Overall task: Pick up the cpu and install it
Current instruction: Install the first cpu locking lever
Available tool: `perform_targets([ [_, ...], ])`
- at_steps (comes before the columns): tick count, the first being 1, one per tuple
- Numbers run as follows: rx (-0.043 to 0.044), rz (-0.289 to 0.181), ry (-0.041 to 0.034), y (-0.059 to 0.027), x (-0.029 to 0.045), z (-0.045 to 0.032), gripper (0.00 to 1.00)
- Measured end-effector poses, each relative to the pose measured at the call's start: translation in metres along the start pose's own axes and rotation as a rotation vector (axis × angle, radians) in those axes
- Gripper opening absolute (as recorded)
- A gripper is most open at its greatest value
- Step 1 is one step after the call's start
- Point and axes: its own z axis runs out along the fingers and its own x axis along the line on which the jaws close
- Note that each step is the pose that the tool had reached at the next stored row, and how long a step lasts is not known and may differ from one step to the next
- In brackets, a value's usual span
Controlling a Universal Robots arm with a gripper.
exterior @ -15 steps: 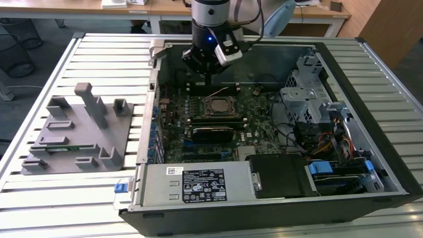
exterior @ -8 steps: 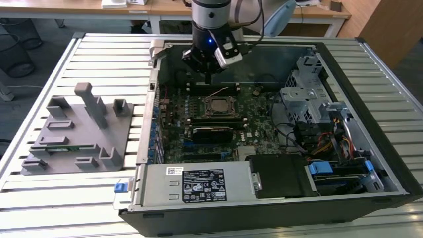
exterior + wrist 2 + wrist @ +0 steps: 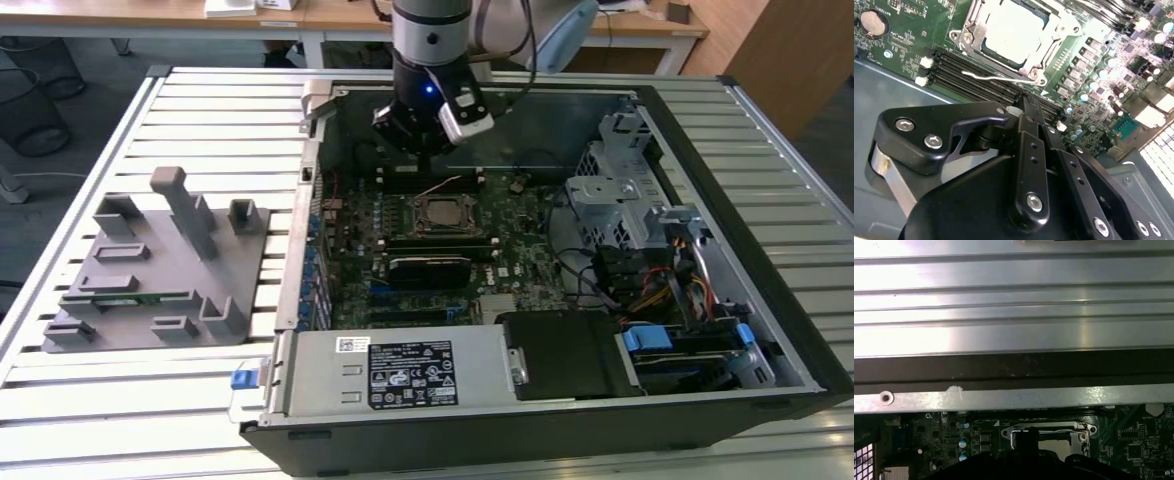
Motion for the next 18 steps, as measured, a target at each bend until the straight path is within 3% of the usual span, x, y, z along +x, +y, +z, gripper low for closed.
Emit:
perform_targets([
  [2,0.0002,-0.002,0.0003,0.0000,-0.0022,0.0023,0.11],
  [6,-0.0003,-0.055,0.0031,-0.0002,-0.0034,0.0061,0.11],
  [18,-0.0003,-0.058,0.0034,0.0003,-0.0205,0.0152,0.11],
])
